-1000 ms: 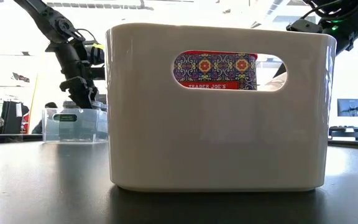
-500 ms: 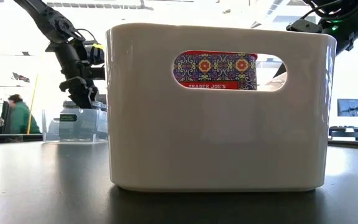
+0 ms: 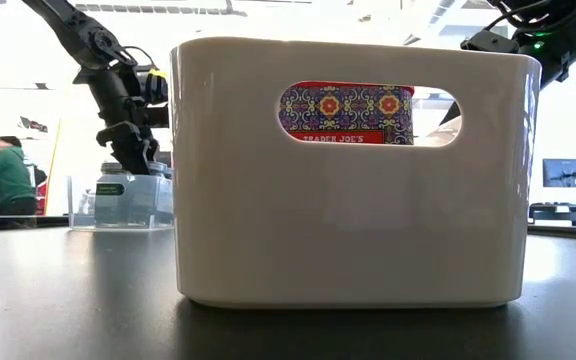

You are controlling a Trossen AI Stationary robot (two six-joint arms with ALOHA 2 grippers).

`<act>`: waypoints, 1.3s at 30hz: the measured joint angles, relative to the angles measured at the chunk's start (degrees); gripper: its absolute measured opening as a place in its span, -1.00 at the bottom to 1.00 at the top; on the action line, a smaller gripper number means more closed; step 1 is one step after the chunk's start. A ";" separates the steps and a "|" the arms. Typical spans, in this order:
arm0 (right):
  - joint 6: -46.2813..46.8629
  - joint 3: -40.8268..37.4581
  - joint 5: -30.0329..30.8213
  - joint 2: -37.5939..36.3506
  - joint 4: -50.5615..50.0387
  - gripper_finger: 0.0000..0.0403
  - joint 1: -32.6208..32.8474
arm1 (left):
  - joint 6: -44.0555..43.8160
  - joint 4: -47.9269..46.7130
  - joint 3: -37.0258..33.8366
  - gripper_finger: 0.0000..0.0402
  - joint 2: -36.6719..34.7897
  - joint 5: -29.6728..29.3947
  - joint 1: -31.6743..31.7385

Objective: Sort spices by type
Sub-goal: Put the green seasoning bottle into the transparent bin

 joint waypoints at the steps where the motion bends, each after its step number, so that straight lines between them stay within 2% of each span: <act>1: 0.00 0.00 0.00 0.00 0.00 0.55 0.00 | 0.00 -0.02 0.00 0.01 0.00 0.00 0.00; 17: -0.17 0.00 -0.01 0.01 0.02 0.55 0.00 | 1.34 0.26 0.00 0.01 0.28 0.16 0.02; 25: -0.13 0.00 -0.01 0.02 0.04 0.55 0.15 | 0.67 2.69 0.11 0.01 2.50 2.60 0.24; 39: 0.04 0.00 -0.01 0.01 0.09 0.55 0.15 | 1.94 2.58 0.09 0.01 2.51 1.02 0.81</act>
